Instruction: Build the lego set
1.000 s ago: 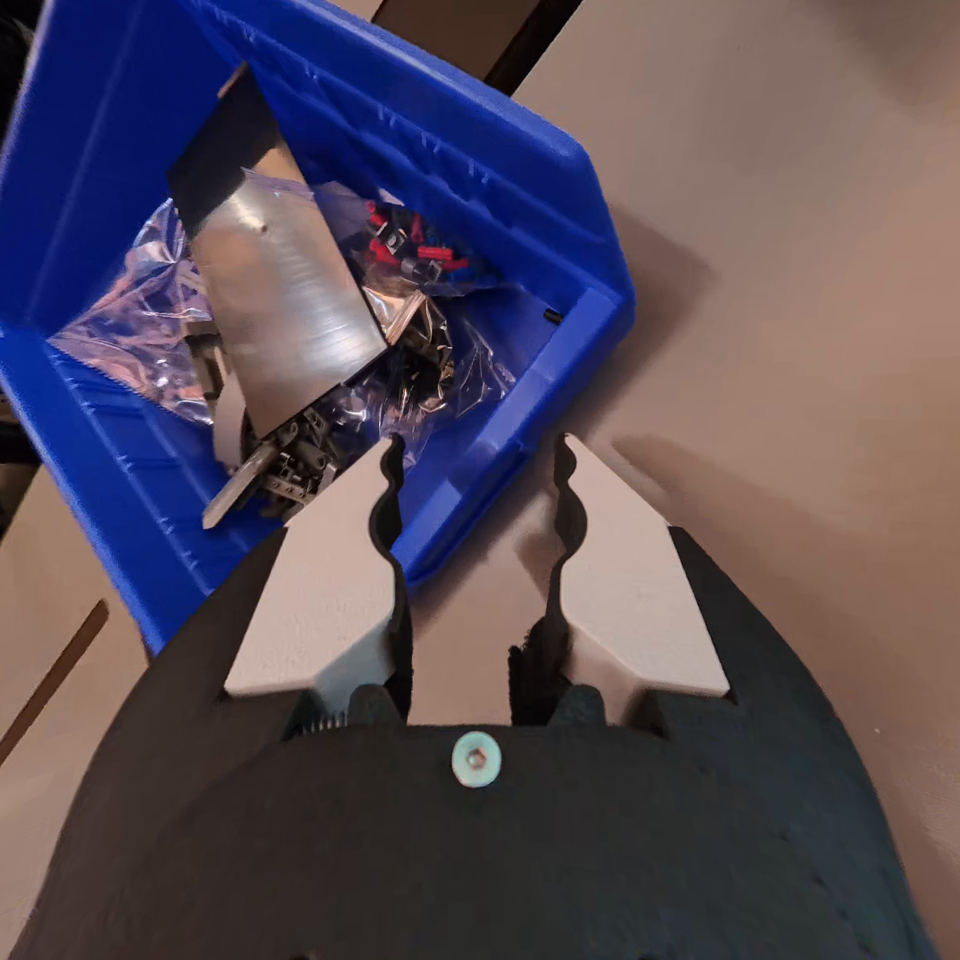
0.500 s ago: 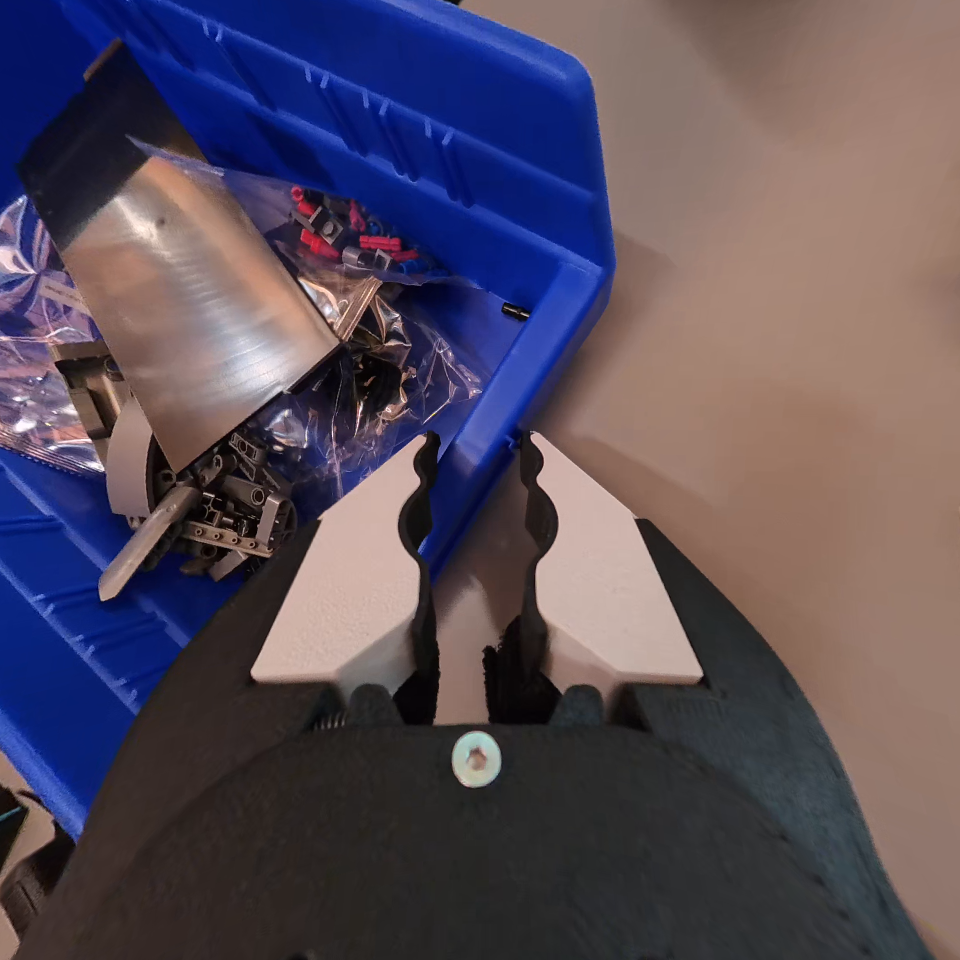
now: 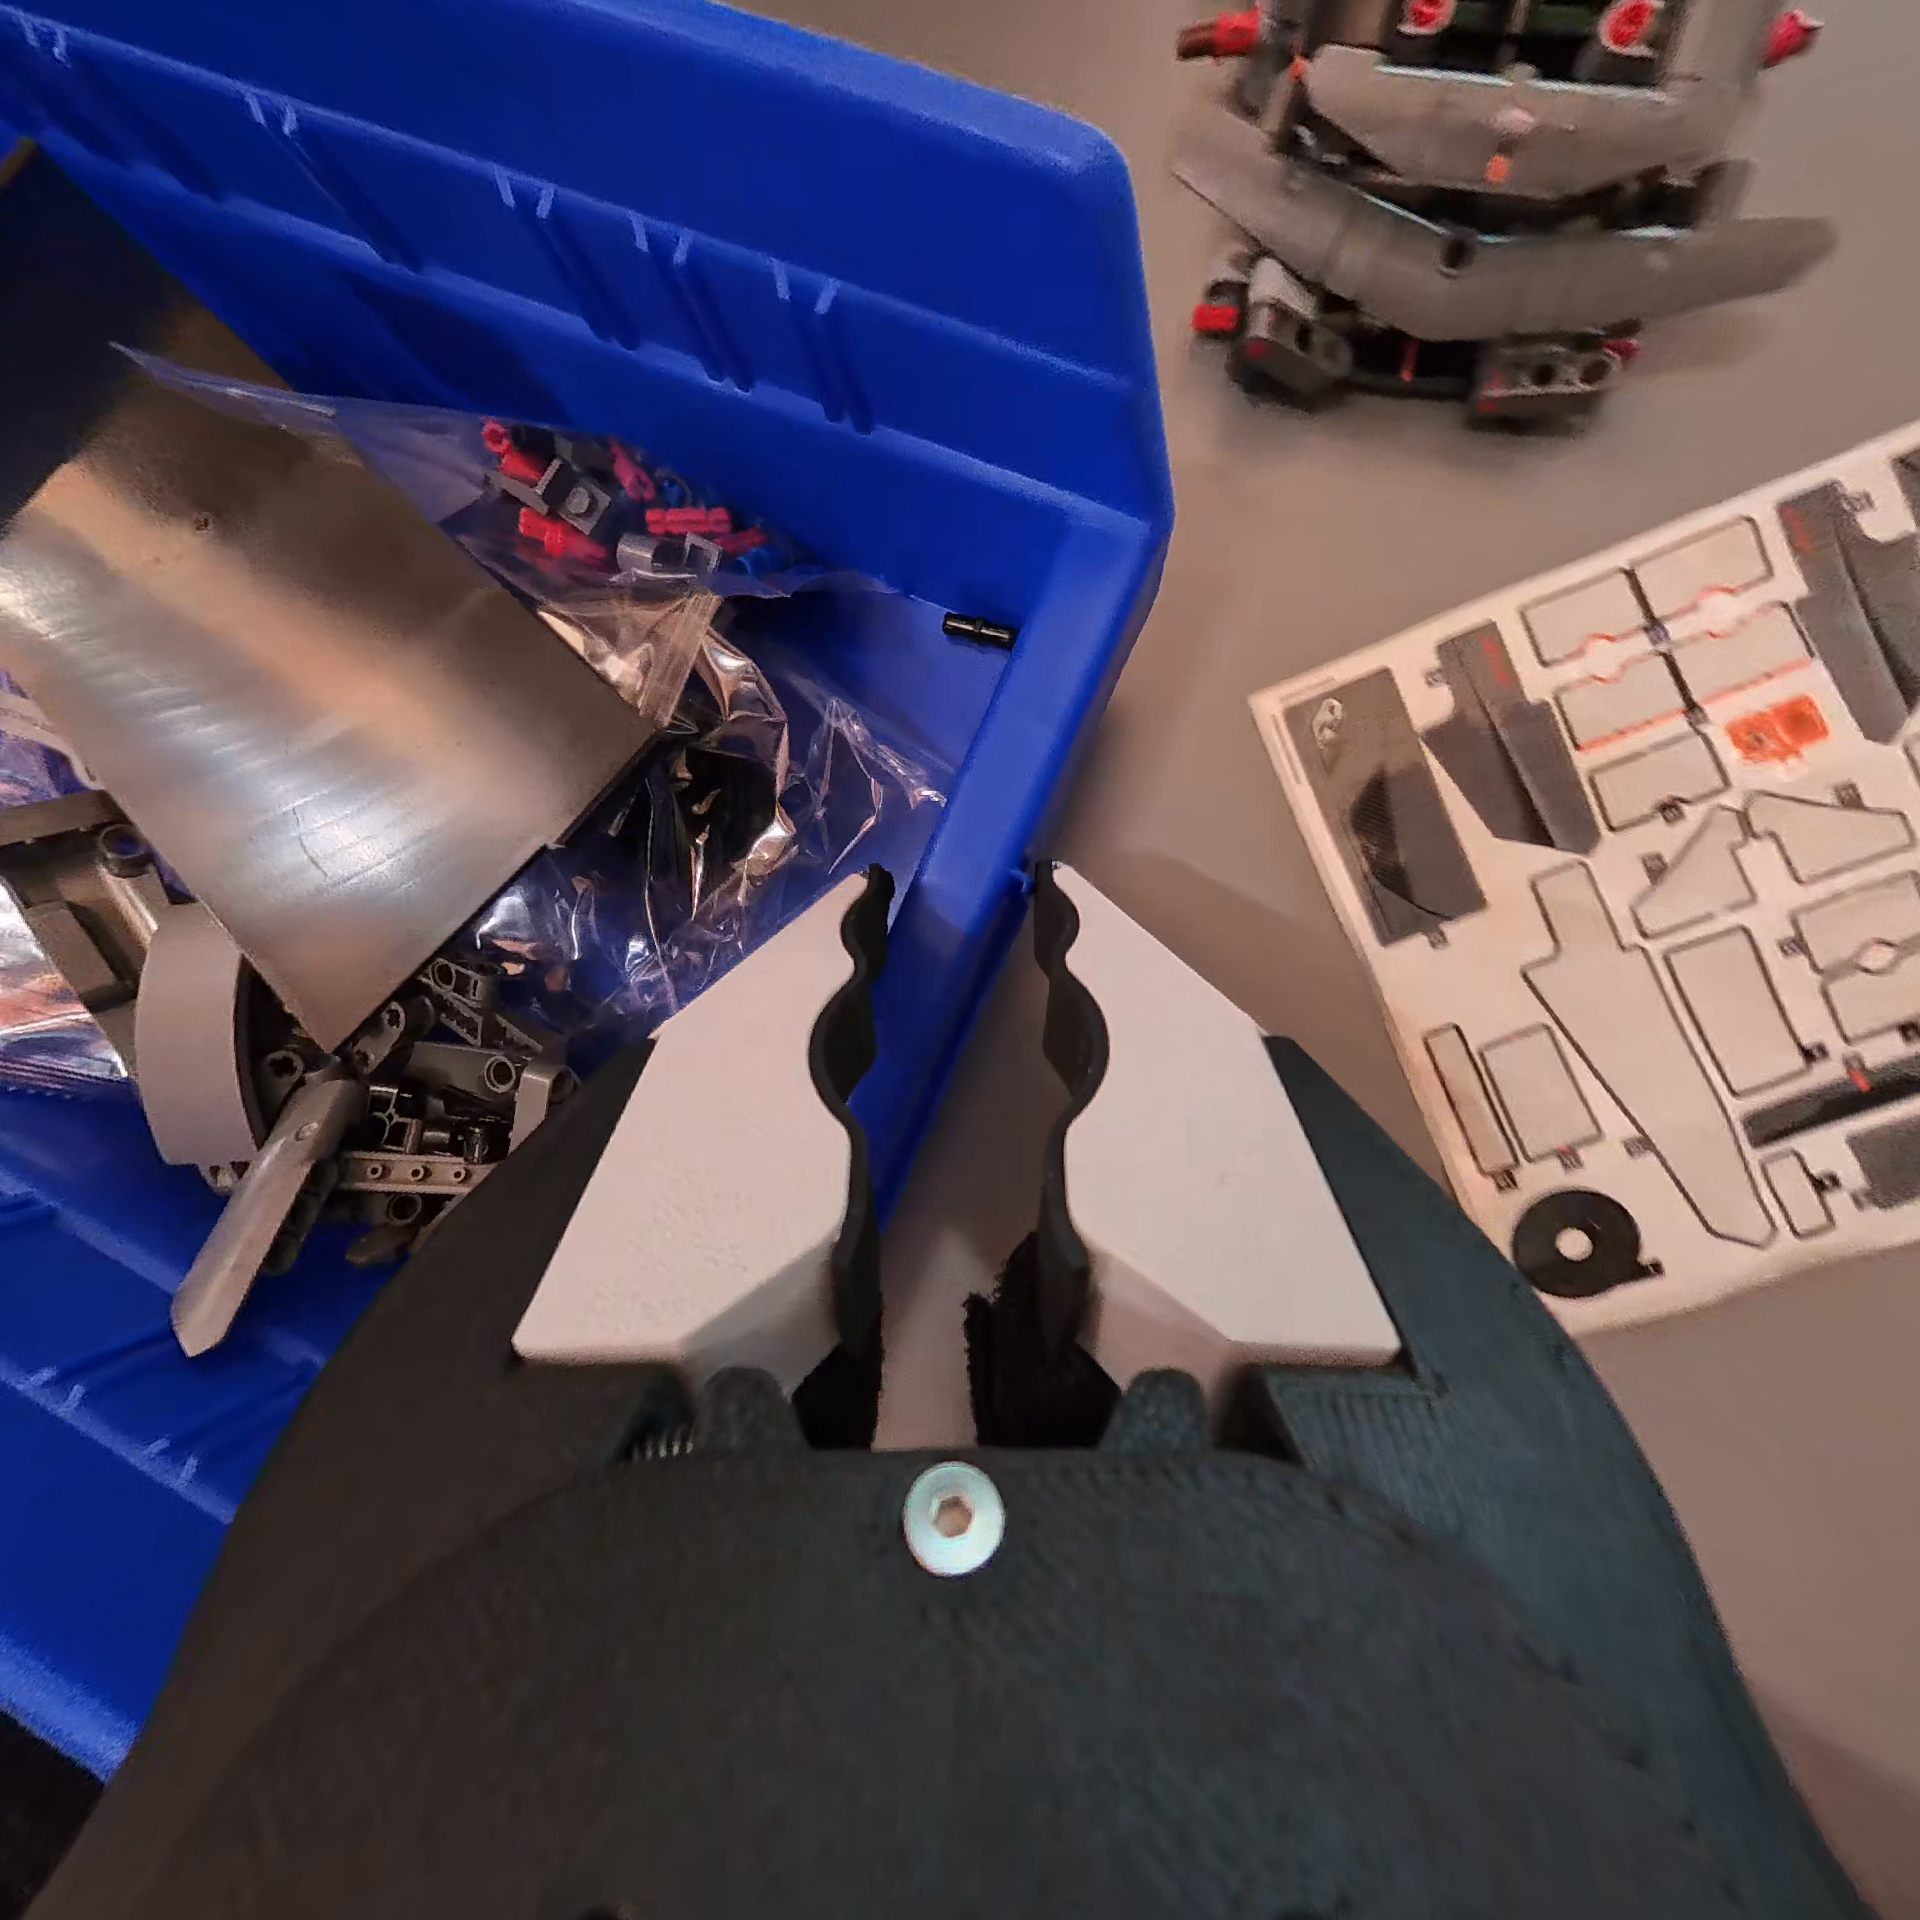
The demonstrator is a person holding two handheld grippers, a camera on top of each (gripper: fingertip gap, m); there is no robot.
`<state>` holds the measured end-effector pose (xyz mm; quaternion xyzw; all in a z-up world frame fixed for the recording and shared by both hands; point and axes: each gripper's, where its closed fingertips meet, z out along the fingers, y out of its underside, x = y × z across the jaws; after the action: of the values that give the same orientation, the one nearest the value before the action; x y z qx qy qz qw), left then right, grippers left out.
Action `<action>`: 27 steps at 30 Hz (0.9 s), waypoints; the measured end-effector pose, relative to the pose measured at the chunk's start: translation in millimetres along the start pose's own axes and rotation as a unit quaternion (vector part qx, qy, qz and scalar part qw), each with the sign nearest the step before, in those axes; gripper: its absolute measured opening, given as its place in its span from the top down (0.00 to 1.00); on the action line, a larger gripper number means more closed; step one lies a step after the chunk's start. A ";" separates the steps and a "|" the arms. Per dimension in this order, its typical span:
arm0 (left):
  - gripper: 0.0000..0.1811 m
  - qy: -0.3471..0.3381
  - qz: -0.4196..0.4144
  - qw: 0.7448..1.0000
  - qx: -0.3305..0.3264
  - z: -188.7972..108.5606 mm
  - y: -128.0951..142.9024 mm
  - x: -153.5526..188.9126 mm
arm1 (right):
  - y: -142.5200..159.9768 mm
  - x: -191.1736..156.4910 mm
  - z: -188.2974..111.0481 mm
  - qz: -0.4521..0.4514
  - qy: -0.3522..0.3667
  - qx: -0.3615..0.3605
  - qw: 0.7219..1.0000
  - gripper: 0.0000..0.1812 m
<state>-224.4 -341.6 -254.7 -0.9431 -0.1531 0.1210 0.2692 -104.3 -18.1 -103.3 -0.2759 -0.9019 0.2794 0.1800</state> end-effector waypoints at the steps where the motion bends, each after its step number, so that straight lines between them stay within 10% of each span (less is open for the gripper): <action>1: 0.85 -0.001 0.004 1.000 -0.001 -2.6 1.4 3.1 | -2.5 -6.4 6.1 -0.002 -0.007 0.013 1.000 0.73; 8: 0.79 -0.087 0.045 0.990 0.106 -41.6 -48.8 -12.2 | -16.2 -45.9 52.5 -0.008 -0.085 0.094 0.992 0.77; 20: 0.90 -0.193 0.267 0.943 -0.047 15.3 -43.8 -47.7 | -15.8 -74.6 80.8 -0.015 -0.153 0.138 0.979 0.81; 27: 0.99 -0.218 0.191 0.957 0.030 1.5 -58.5 -58.8 | -13.3 -79.6 81.9 -0.010 -0.171 0.156 0.973 0.83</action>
<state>-292.3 -314.4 -215.5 -0.8970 -0.0214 0.3775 0.2288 -86.5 -108.1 -172.7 -0.1834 -0.8675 0.4576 0.0663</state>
